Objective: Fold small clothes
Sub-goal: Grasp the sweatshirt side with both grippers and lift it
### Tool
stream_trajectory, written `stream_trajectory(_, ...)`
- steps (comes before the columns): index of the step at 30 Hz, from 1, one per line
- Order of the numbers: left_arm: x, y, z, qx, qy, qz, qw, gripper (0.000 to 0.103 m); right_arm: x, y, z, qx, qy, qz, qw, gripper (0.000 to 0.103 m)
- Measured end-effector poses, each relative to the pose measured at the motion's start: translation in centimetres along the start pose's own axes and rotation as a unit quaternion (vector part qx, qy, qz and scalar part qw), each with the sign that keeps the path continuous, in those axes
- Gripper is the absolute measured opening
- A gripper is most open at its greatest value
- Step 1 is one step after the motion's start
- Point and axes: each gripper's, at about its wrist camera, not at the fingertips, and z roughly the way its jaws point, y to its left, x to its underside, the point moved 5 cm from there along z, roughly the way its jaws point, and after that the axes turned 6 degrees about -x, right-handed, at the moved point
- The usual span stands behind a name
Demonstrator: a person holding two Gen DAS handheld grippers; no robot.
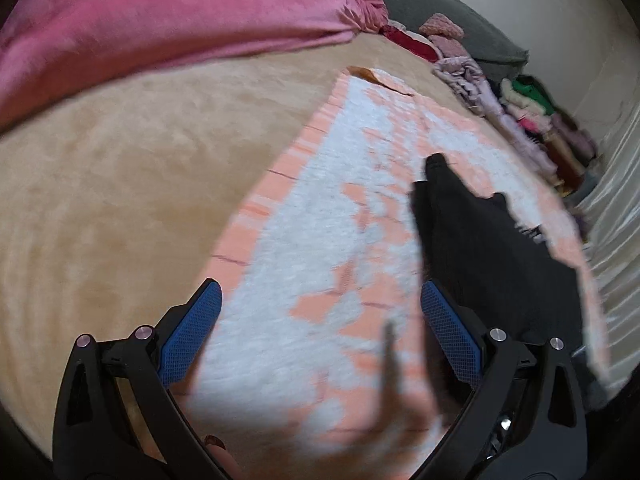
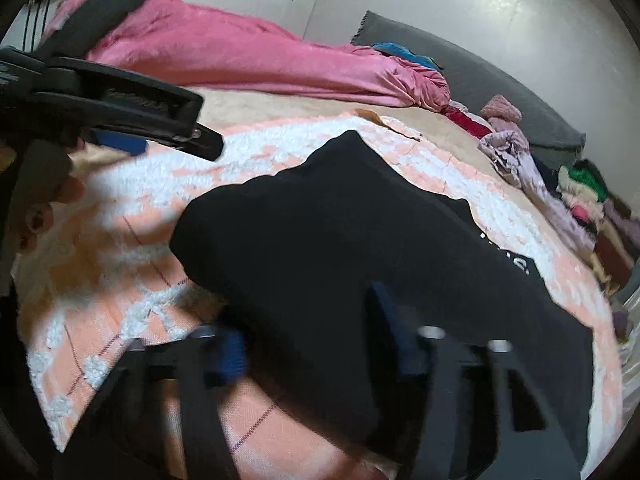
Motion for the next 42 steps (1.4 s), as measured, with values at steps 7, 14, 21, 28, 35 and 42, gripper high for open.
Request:
stream_trajectory(7,-1.1,-2.0,2.2,0.146,0.077,-0.101,0.981,0.093,-0.1,-2.0,-1.9,-0.05,-0.027,0.072,0.996,0.013)
stream_trajectory(14,-2.1,-5.2,4.5,0.18,0.112,-0.103,0.9717,0.093,0.3,-2.5,-2.8,-0.078,-0.042,0.102,0.991,0.012)
stream_trajectory(21,-2.2,-7.5,5.9,0.194,0.131,-0.085,0.9684,0.069,0.4,-2.5,-2.8,-0.088,-0.046,0.11,0.989,0.012)
stream_trajectory(28,-1.8,-9.3,7.4,0.176,0.148,-0.059,0.9714,0.025,0.5,-2.7,-2.8,-0.094,-0.048,0.118,0.987,0.012)
stream_trajectory(35,-2.1,-10.7,5.6,0.161,0.128,-0.042,0.9778,0.012,0.6,-3.2,-3.6,-0.1,-0.062,0.133,0.984,0.011)
stream_trajectory(42,-3.2,-14.4,1.8,0.162,0.094,-0.02,0.9821,0.012,0.9,-5.4,-6.7,-0.098,-0.108,0.168,0.975,0.01)
